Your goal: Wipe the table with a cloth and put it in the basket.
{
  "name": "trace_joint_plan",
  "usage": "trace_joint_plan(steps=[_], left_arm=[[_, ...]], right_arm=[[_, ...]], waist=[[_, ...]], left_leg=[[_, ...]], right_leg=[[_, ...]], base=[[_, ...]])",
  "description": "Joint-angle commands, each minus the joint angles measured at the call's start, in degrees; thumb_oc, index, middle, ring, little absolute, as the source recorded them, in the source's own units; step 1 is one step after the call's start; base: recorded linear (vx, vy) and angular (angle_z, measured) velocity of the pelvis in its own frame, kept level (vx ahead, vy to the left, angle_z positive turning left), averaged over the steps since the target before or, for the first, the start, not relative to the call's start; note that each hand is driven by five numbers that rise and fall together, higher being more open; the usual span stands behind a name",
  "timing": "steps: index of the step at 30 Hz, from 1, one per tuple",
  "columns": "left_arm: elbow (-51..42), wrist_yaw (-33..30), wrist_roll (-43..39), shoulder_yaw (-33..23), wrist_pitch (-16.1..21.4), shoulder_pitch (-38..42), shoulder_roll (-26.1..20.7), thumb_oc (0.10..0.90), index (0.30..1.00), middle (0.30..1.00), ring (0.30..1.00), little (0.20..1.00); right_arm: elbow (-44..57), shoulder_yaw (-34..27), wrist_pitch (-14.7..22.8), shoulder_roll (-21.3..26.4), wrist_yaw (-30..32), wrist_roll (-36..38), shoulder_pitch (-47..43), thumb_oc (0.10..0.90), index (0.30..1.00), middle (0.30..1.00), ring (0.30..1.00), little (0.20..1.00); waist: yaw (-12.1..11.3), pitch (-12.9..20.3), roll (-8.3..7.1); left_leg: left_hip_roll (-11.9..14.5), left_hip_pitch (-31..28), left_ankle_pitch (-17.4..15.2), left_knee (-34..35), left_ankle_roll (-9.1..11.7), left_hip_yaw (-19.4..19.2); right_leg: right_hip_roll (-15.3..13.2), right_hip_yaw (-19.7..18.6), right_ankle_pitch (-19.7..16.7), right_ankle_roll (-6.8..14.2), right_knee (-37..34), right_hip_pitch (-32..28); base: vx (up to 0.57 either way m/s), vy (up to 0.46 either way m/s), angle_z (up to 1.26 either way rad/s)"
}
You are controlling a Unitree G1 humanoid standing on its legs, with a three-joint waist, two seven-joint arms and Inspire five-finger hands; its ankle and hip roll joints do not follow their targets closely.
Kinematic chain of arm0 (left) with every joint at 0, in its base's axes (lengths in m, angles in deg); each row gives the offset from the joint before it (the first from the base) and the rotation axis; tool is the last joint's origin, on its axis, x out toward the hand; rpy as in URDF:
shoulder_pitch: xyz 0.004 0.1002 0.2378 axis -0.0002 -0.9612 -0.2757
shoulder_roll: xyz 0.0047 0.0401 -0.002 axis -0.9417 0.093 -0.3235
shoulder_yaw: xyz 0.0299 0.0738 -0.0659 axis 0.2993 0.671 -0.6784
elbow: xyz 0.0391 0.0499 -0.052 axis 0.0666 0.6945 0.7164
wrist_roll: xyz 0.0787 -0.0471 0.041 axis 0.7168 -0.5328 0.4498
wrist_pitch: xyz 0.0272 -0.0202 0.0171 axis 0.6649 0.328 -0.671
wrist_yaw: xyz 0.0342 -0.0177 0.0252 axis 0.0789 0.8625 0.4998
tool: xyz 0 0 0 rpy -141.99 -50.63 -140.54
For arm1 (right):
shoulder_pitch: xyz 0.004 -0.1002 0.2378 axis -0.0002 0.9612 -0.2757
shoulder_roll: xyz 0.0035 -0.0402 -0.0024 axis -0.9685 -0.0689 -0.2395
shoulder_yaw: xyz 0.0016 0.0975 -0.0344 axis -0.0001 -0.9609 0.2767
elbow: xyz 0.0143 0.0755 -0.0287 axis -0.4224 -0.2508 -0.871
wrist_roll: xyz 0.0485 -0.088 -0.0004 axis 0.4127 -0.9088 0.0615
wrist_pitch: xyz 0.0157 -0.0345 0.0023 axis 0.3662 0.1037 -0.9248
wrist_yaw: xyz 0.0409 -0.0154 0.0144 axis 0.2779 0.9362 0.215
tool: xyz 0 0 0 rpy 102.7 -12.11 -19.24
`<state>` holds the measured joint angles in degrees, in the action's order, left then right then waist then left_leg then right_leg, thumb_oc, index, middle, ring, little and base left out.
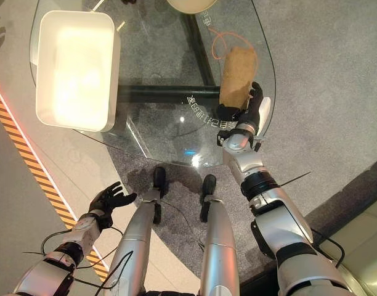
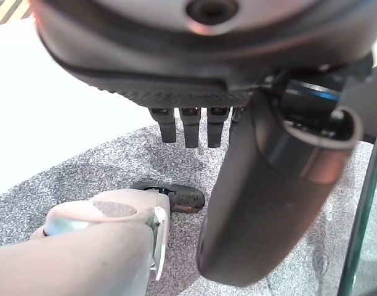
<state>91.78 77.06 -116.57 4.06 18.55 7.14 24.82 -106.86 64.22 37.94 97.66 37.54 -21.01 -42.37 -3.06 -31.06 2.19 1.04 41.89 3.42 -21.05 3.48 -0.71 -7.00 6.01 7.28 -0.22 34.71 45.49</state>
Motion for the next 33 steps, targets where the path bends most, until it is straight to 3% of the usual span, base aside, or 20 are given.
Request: trace_joint_plan(steps=[1,7,16,33], left_arm=[[0.6,-0.5,-0.3,0.8,1.5,-3.0,1.3,0.8,0.9,0.9,0.9,0.9],[0.4,-0.3,0.0,1.6,1.2,-3.1,1.7,0.8,0.9,0.9,0.9,0.9],[0.5,-0.1,-0.6,3.4,1.4,-3.2,2.8,0.8,0.9,0.9,0.9,0.9],[-0.1,0.3,-1.1,4.6,1.3,-3.2,3.2,0.8,0.9,0.9,0.9,0.9]], right_arm=[[0.7,1.8,0.9,2.5,3.1,-3.6,-6.0,0.8,0.9,0.9,0.9,0.9],[-2.1,3.6,-1.6,2.4,3.0,-5.5,-9.0,0.8,0.9,0.9,0.9,0.9],[-8.5,5.3,-2.4,1.7,3.4,-6.2,-13.5,0.8,0.9,0.9,0.9,0.9],[-14.3,6.1,-4.9,1.6,1.8,-7.6,-14.8,0.8,0.9,0.9,0.9,0.9]], waist=[[0.1,1.3,3.4],[-0.4,1.3,4.07],[-1.5,1.3,5.86],[-2.4,1.3,6.83]], left_leg=[[-2.4,-0.7,-5.7,-4.3,-1.7,-3.4],[-2.6,-0.3,-5.6,-4.8,-1.7,-3.2],[-3.1,0.1,-5.3,-4.7,-1.8,-3.1],[-3.5,0.8,-4.8,-4.4,-2.2,-2.8]], right_leg=[[1.6,3.0,-1.2,-0.7,-5.6,-2.8],[1.3,3.1,-1.3,-0.6,-4.9,-2.3],[0.9,3.1,-1.2,-0.7,-3.8,-1.1],[0.5,3.5,-1.3,-0.6,-2.8,0.2]], base=[[0.0,0.0,0.0],[0.0,0.0,0.0],[0.02,0.014,0.0],[0.0,0.001,0.01]])
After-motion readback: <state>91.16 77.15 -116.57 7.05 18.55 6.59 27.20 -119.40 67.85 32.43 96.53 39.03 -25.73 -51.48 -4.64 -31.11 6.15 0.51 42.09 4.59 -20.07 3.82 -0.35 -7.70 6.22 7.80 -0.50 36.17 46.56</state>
